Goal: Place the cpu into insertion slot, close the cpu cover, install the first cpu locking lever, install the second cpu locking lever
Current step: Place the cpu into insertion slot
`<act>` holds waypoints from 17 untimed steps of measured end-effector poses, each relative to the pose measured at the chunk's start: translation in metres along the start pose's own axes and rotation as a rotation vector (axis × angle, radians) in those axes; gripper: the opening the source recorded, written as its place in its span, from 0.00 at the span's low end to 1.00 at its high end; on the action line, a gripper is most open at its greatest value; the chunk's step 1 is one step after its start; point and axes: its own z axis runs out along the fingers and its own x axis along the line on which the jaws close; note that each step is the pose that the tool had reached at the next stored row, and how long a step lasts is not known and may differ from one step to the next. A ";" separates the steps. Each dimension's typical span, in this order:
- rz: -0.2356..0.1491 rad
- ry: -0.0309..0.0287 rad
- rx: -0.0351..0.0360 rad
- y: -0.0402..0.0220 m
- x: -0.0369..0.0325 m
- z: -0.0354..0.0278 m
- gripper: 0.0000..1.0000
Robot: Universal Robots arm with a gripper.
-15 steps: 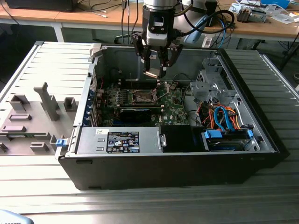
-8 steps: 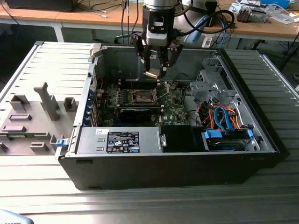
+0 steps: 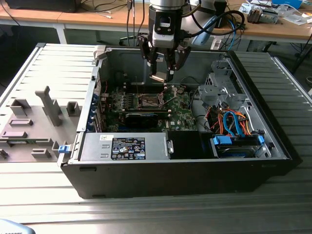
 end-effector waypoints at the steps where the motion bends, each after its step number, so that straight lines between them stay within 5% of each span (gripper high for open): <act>1: 0.001 -0.0011 0.0016 0.0000 0.0000 0.0001 0.54; 17: 0.010 -0.0047 0.0080 0.0000 0.0000 0.0005 0.54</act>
